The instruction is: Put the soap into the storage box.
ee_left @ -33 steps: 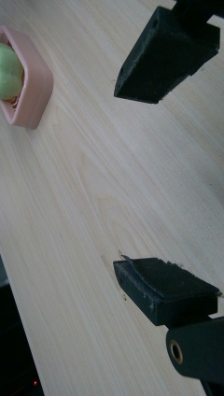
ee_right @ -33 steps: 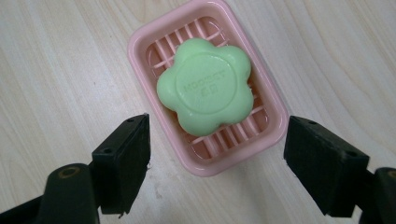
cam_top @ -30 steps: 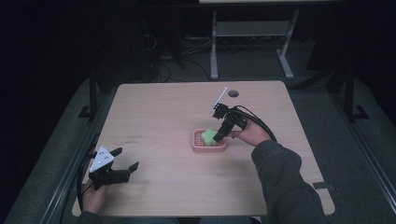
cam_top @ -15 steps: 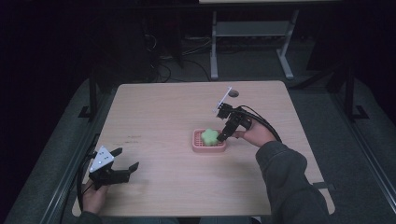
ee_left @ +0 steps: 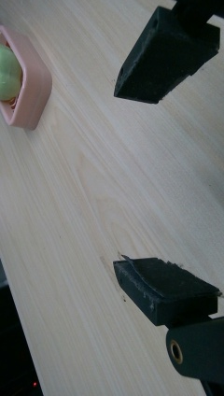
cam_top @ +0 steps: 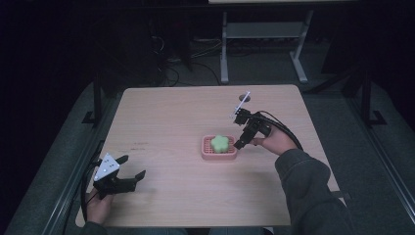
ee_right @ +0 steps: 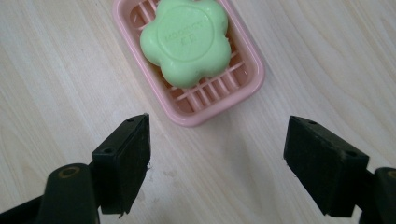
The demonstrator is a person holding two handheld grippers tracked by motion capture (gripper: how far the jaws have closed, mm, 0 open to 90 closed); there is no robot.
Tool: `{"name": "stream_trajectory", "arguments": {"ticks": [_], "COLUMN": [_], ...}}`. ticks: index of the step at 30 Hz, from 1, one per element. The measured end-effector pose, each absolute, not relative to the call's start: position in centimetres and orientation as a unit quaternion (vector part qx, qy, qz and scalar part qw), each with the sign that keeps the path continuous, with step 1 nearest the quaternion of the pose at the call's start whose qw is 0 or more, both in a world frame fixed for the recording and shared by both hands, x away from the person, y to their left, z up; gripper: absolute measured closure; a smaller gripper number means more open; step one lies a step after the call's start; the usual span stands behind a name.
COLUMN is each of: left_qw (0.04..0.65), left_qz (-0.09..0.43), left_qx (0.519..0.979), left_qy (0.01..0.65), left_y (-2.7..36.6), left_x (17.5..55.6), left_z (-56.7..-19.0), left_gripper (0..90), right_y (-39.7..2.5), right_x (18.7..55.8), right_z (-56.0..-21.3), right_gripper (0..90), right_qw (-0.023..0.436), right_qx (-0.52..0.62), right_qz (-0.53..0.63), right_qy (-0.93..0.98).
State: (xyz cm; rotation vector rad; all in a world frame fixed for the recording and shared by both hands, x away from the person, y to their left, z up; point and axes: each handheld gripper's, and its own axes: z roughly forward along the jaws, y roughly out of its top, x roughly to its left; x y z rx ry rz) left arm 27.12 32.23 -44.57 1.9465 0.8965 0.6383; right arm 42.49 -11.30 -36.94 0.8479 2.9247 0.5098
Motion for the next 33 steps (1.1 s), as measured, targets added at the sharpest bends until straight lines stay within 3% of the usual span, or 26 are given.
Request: {"name": "stream_trajectory", "arguments": {"ticks": [33], "left_qw": [0.436], "left_qz": [0.257], "left_qx": [0.784], "left_qy": [0.36], "left_y": [32.2], "left_x": [27.1], "left_z": [-44.6], "left_gripper": [14.1], "right_y": [-14.7], "right_x": [41.1], "right_z": [-37.5], "right_gripper": [22.8], "right_qw": [0.028], "right_qx": [0.296], "right_qz": [0.169], "right_qy": [0.94]}}
